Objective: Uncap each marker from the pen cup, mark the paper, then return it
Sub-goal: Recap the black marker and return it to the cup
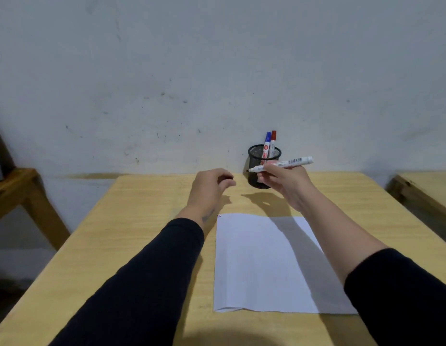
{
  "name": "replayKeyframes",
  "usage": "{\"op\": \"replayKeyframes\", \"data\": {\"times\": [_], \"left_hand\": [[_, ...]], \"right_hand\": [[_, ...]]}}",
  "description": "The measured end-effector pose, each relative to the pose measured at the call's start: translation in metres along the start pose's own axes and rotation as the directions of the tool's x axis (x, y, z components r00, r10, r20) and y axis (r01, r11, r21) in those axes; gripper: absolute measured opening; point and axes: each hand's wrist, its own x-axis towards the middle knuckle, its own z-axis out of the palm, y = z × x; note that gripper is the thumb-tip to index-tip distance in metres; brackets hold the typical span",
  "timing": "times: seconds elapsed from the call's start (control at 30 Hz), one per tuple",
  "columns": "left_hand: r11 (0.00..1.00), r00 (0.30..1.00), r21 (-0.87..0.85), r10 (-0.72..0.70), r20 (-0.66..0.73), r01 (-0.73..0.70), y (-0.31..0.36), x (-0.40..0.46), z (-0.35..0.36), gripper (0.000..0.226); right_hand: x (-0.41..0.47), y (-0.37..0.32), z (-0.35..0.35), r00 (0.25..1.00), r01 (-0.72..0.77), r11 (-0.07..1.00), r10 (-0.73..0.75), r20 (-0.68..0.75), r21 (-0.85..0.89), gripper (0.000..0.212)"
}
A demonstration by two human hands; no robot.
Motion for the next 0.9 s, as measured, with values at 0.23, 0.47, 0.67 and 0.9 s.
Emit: {"op": "replayKeyframes", "data": {"times": [0.23,0.47,0.67,0.9], "left_hand": [[0.970,0.992,-0.211,0.123,0.003,-0.120,0.042,0.011,0.003,0.016],[0.967,0.991,-0.219,0.135,0.010,-0.130,0.047,0.010,0.009,0.011],[0.971,0.986,-0.188,0.158,0.058,-0.144,0.051,0.008,0.010,0.011],[0.979,0.982,-0.129,0.171,0.079,-0.160,0.053,0.005,0.014,0.008]], "right_hand": [[0.000,-0.032,-0.011,0.990,0.110,0.994,-0.107,0.095,-0.026,0.019],[-0.004,-0.032,-0.017,0.983,0.125,0.989,-0.112,0.148,-0.079,0.028],[-0.008,-0.032,-0.016,0.981,0.075,0.996,-0.065,0.184,-0.048,0.019],[-0.009,-0.022,-0.011,0.993,0.030,0.999,-0.026,0.116,-0.027,0.023]]}}
